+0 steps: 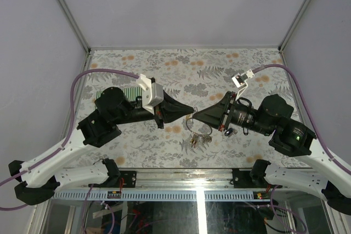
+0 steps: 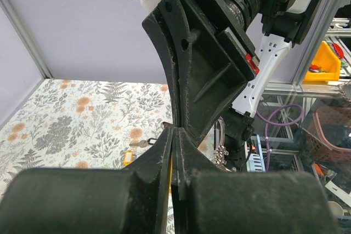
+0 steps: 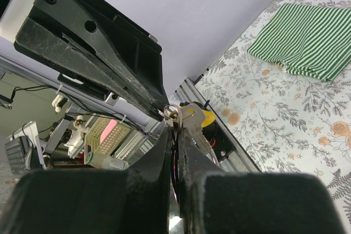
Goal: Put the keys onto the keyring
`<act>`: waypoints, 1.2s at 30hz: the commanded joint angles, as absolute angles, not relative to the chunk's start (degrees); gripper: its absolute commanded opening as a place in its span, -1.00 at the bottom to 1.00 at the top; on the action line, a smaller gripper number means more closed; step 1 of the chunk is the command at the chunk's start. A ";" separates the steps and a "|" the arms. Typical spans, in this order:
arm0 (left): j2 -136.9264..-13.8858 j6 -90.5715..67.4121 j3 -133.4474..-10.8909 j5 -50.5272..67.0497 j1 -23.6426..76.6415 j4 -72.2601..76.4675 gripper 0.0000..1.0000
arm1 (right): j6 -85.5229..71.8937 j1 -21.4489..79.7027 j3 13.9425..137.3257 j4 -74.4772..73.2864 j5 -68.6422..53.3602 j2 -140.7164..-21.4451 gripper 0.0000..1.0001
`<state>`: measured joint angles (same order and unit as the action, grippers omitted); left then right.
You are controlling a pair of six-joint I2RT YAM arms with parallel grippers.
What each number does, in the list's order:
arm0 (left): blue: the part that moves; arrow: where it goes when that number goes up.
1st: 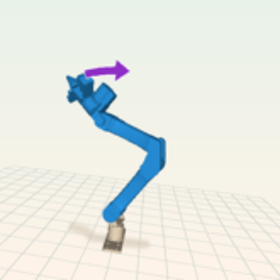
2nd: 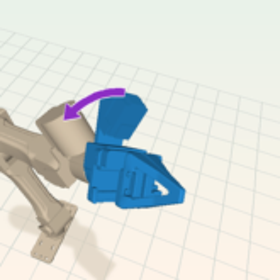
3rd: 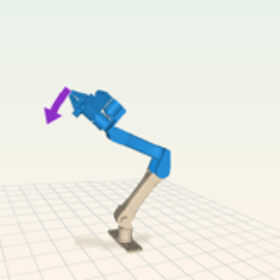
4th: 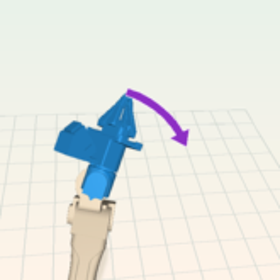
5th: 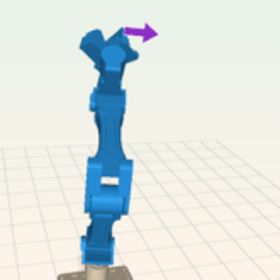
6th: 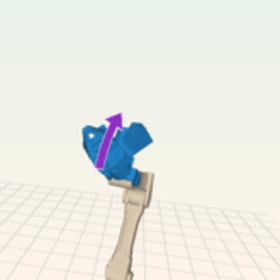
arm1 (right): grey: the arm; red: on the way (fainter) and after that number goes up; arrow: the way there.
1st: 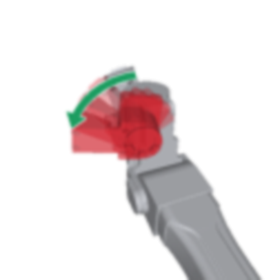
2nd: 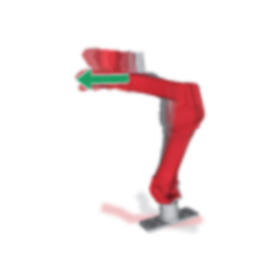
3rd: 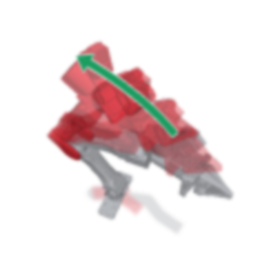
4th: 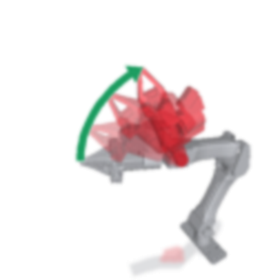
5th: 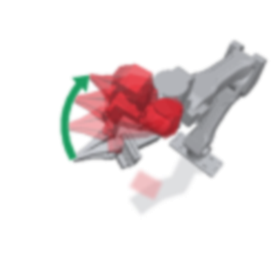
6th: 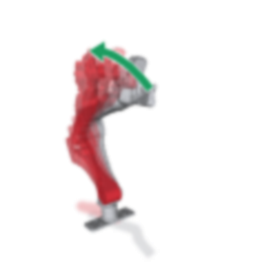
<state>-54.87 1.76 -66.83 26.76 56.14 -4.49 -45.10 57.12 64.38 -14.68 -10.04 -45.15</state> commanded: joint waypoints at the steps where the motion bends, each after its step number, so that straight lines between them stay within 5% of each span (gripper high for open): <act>1: -53.88 2.14 -67.06 24.09 55.96 -0.22 -1.00 | -45.97 57.48 65.41 -9.97 -12.98 -45.03 -1.00; 36: -54.80 1.63 -66.65 22.76 55.98 -1.09 -1.00 | -42.01 57.50 65.15 -8.42 -18.28 -45.73 -1.00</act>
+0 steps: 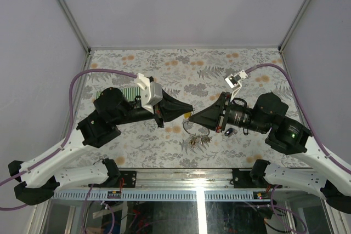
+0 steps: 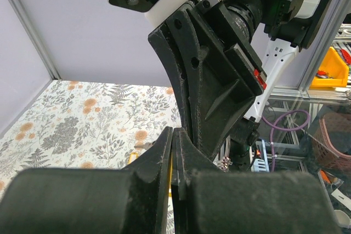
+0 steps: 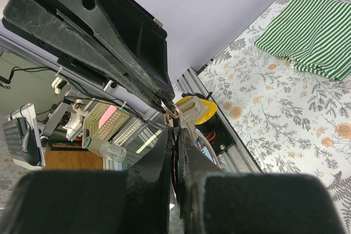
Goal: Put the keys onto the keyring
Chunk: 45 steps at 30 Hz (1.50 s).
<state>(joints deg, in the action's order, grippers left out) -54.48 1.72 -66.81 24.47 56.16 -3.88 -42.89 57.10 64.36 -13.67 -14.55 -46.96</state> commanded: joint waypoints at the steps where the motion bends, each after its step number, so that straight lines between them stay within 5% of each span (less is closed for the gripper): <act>1: -54.79 1.64 -66.63 22.76 55.95 -1.10 -1.00 | -41.89 57.48 65.09 -8.31 -18.37 -45.71 -1.00; 6: -54.62 1.61 -66.85 22.42 55.93 -1.25 -1.00 | -41.76 57.50 65.01 -7.55 -18.98 -45.82 -0.94; 25: -54.16 1.75 -67.23 22.06 55.94 -1.41 -1.00 | -39.28 57.52 64.41 -9.34 -17.46 -44.69 -0.22; 45: -54.12 1.45 -67.43 21.80 55.96 -1.77 -1.00 | -26.88 57.50 62.76 -16.52 -14.66 -44.34 -0.30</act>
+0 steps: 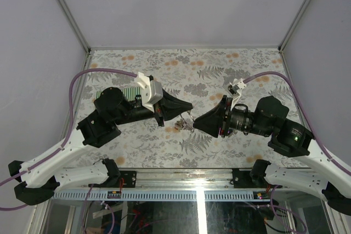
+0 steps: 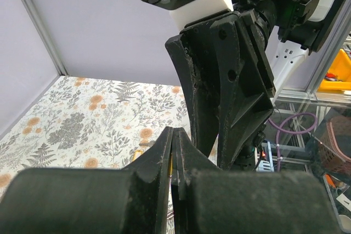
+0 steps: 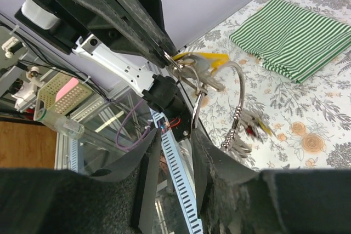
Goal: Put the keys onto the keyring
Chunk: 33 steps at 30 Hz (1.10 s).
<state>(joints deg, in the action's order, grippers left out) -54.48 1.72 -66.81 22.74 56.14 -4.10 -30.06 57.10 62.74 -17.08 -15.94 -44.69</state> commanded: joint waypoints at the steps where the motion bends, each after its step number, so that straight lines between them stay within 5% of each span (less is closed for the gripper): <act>1: -54.14 1.41 -67.48 21.83 55.98 -1.86 -1.00 | -26.58 57.51 62.75 -16.81 -14.19 -44.27 -0.29; 33: -55.27 1.52 -69.29 21.88 55.91 -3.33 -1.00 | -9.60 57.48 54.16 -10.51 -8.05 -36.56 -0.01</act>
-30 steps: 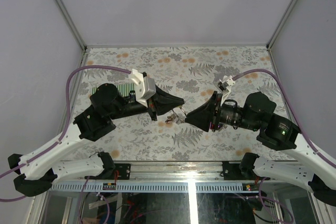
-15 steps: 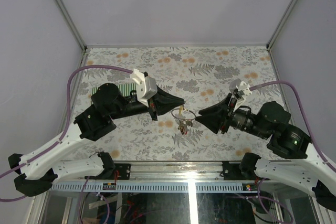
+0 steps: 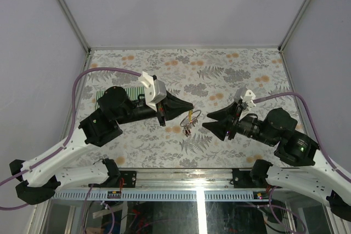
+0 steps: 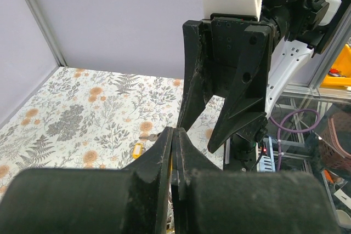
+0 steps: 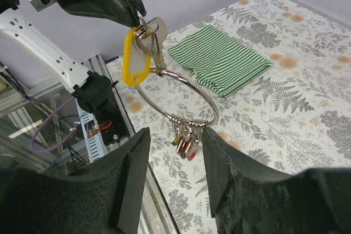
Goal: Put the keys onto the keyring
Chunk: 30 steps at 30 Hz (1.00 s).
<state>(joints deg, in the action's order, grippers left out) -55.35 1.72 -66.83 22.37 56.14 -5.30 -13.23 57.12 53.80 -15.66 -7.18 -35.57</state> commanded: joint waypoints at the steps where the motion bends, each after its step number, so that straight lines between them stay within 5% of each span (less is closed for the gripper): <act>1: -55.28 1.52 -69.29 22.00 55.91 -3.34 -1.00 | -9.04 57.52 54.07 -10.16 -8.00 -36.66 -0.01; 18: -56.04 1.72 -71.29 28.94 55.97 -6.08 -1.00 | 6.49 57.49 55.31 -14.10 -12.58 -35.68 0.30; 30: -56.84 1.54 -72.59 34.22 55.96 -6.94 -1.00 | 7.64 57.48 55.69 -12.06 -15.54 -38.26 0.28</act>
<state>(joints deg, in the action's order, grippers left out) -57.06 1.72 -69.87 31.40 56.14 -8.75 6.52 57.12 53.19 -14.79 -13.23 -37.65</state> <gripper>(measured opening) 0.009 0.647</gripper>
